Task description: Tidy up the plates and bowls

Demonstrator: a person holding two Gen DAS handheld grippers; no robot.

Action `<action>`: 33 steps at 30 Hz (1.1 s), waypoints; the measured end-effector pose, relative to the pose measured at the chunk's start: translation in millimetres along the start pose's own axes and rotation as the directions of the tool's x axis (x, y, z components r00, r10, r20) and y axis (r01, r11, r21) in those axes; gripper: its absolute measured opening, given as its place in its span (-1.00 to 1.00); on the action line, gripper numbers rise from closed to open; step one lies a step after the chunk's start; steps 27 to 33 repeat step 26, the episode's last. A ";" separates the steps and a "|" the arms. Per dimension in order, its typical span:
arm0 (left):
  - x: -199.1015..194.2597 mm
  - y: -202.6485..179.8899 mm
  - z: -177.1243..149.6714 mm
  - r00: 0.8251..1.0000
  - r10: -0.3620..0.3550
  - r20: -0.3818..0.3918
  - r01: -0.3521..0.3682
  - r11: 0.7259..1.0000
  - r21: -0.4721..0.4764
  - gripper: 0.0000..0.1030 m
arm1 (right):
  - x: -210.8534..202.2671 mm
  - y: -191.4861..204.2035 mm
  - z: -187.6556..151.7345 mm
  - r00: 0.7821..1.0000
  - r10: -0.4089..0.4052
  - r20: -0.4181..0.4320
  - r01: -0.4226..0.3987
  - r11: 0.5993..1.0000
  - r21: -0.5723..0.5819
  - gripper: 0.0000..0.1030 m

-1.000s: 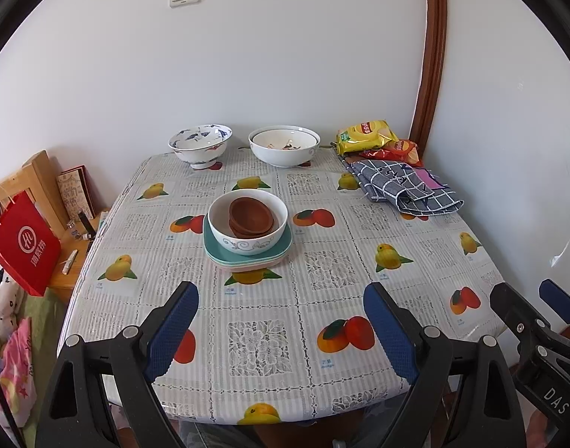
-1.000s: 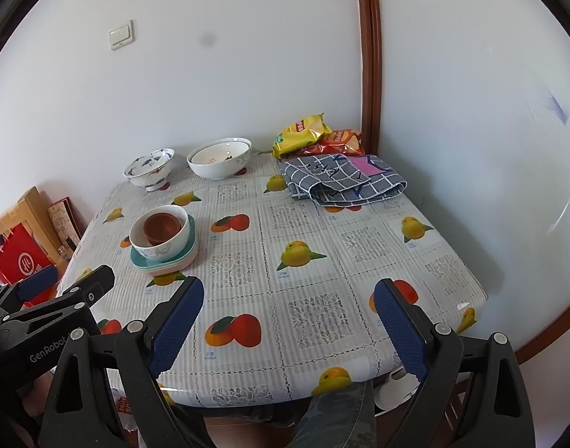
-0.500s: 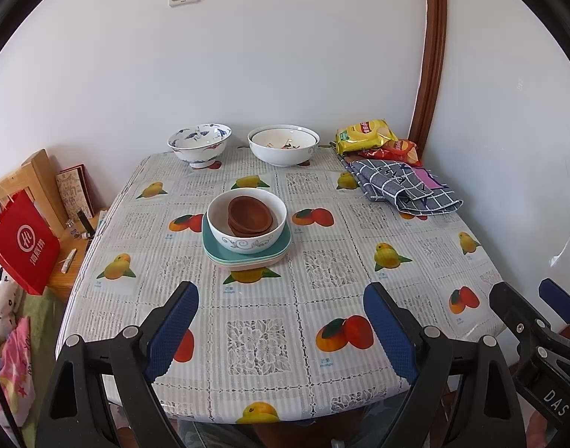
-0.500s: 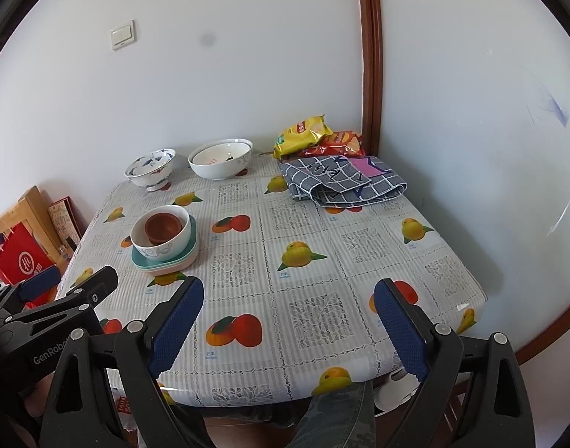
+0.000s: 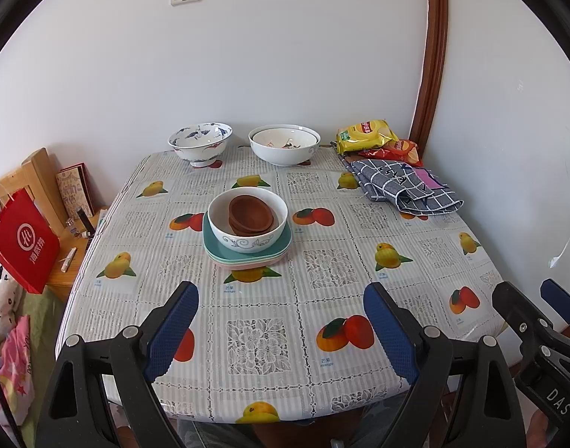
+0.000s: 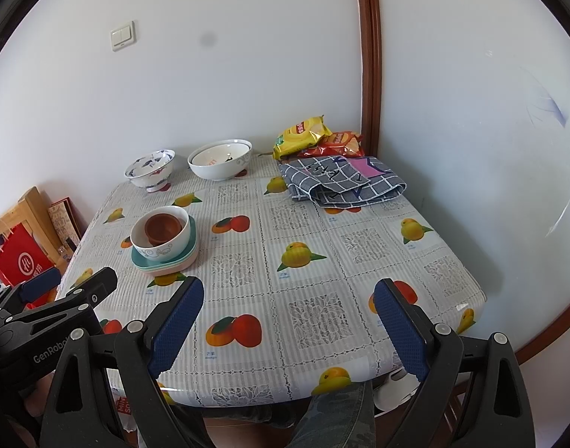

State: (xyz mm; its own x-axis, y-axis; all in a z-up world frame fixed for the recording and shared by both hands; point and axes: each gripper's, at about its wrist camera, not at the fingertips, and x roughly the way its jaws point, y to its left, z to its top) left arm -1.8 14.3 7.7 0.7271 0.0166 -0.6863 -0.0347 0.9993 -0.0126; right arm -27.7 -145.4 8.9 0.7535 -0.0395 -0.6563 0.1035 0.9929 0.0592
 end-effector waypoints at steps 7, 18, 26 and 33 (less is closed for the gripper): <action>0.6 0.8 -0.4 1.000 0.002 0.001 -0.002 1.000 -0.002 0.74 | -0.4 0.5 0.1 1.000 0.000 0.001 0.000 1.000 -0.002 0.78; 0.4 1.0 -0.7 1.000 0.006 0.007 -0.006 1.000 -0.002 0.74 | 0.0 0.5 0.0 1.000 0.000 0.002 0.000 1.000 -0.002 0.78; 5.1 0.9 2.2 1.000 0.007 0.018 -0.007 1.000 0.002 0.75 | 2.6 1.0 0.9 1.000 -0.002 -0.001 0.002 1.000 -0.008 0.78; 5.1 0.9 2.2 1.000 0.007 0.018 -0.007 1.000 0.002 0.75 | 2.6 1.0 0.9 1.000 -0.002 -0.001 0.002 1.000 -0.008 0.78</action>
